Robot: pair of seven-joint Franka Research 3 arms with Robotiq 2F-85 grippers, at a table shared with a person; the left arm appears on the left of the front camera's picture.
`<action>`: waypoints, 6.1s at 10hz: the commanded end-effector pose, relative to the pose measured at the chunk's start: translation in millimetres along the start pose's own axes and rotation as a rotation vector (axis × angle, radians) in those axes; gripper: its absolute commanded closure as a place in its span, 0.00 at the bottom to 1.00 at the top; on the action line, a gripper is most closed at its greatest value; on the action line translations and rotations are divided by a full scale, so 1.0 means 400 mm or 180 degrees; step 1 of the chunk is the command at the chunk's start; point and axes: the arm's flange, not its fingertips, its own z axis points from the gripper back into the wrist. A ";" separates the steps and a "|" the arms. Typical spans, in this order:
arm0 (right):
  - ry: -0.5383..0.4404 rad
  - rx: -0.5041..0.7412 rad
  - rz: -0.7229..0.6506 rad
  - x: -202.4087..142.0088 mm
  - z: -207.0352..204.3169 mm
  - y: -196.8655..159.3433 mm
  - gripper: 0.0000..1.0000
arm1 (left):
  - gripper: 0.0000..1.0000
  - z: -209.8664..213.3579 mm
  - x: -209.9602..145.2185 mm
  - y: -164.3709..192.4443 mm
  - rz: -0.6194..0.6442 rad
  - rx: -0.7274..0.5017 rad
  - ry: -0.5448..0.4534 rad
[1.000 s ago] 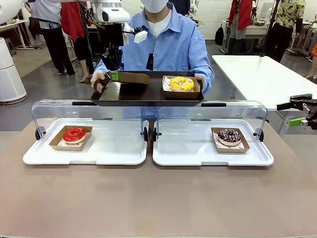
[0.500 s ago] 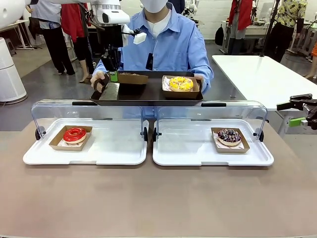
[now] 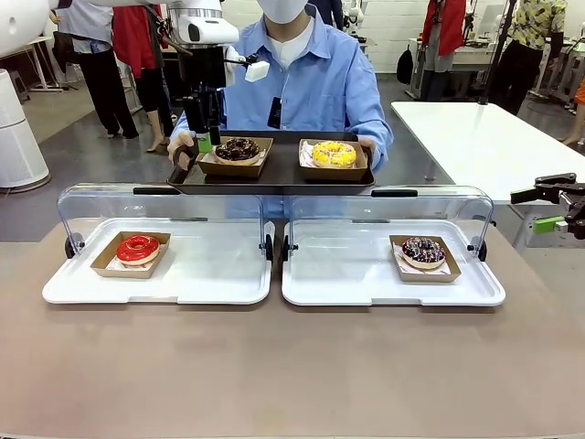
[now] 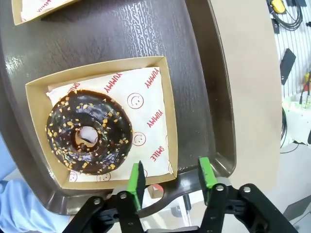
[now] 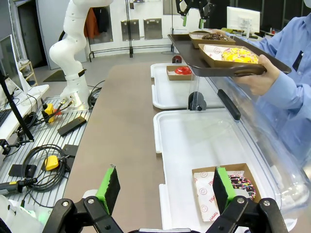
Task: Provide the desired donut to the person.
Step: Place the picked Paper togo box onto the Handle tray extended by the person.
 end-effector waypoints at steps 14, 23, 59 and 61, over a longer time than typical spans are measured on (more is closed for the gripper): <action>-0.0020 0.0000 0.0009 0.000 -0.002 0.005 0.00 | 0.00 0.000 -0.175 -0.175 -0.0048 0.0025 -0.0019; -0.0020 0.0000 0.0009 0.000 -0.002 0.005 0.00 | 0.00 -0.157 -0.345 -0.388 0.0015 0.0346 -0.0230; -0.0020 0.0000 0.0009 0.000 -0.002 0.005 0.00 | 0.00 -0.362 -1.231 -0.569 0.0055 0.0954 -0.3695; -0.0020 0.0000 0.0009 0.000 -0.002 0.005 0.00 | 0.00 -0.357 -1.228 -0.574 0.0147 0.0859 -0.3623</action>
